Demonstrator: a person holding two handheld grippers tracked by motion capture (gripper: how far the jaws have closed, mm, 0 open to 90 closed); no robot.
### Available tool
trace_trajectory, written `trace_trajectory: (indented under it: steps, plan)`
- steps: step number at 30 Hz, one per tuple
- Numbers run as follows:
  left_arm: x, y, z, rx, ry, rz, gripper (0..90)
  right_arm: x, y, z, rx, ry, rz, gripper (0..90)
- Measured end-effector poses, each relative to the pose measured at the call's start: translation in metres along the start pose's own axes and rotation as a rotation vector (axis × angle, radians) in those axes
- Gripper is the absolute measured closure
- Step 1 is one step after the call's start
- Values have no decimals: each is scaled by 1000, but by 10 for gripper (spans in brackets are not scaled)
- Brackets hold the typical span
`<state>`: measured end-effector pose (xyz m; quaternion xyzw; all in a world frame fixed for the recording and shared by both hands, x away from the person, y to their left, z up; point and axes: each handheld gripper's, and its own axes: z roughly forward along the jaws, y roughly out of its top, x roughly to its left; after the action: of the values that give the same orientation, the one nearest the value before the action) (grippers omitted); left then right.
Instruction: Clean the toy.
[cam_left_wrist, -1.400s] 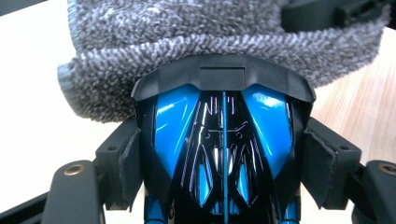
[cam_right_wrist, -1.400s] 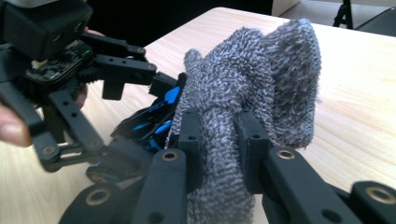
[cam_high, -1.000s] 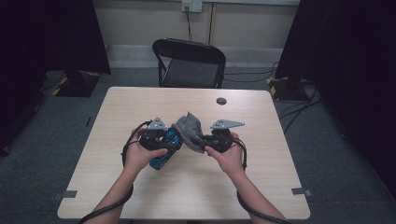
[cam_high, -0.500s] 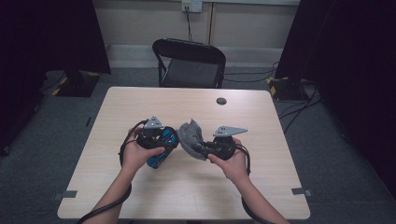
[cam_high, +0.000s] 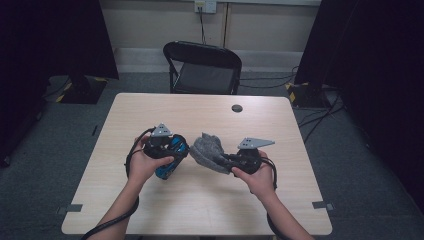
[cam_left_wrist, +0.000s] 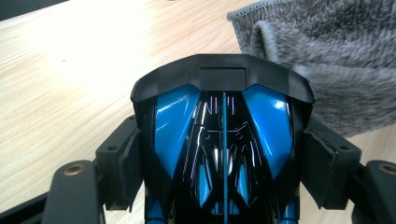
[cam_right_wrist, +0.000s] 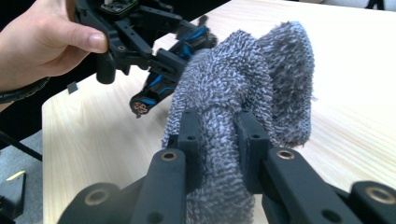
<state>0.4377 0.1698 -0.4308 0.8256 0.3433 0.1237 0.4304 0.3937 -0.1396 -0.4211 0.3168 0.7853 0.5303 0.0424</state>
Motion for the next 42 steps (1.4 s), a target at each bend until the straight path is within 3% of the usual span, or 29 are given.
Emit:
trace_trajectory:
  steps: [7,16,19,22,31,42]
  plan:
    - [-1,0,1,0,-1,1,256,-13,-3,-15,-31,-31,32,750]
    - [-11,7,2,1,-25,34,255,-36,4,-25,-56,-122,61,750]
    - [-15,8,2,2,-30,45,255,-45,9,-27,-77,-172,69,749]
    - [-17,9,3,4,-37,49,256,-48,13,-26,-81,-189,75,749]
    - [-27,13,6,9,-58,81,255,-49,27,-11,-80,-194,73,748]
    - [-38,14,12,26,-98,96,256,-38,43,17,-65,-174,52,749]
